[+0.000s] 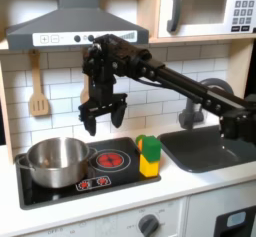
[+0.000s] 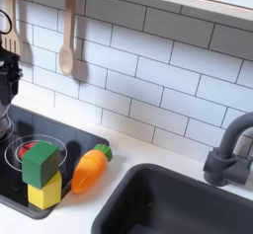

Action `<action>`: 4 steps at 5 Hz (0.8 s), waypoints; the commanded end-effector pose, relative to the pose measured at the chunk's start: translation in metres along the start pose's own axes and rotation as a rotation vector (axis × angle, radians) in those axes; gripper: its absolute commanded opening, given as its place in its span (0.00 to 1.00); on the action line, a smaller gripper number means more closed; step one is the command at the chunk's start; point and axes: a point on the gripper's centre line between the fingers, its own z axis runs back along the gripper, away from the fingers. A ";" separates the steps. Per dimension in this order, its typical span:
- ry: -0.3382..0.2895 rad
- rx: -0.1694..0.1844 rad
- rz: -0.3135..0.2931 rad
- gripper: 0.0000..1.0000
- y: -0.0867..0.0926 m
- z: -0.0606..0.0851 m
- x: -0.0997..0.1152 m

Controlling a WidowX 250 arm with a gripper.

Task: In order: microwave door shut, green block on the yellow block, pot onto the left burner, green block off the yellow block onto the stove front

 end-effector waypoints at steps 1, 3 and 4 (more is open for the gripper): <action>0.009 -0.025 -0.094 1.00 -0.011 0.007 -0.023; 0.018 -0.057 -0.144 1.00 -0.021 0.011 -0.035; 0.020 -0.054 -0.153 1.00 -0.018 0.018 -0.045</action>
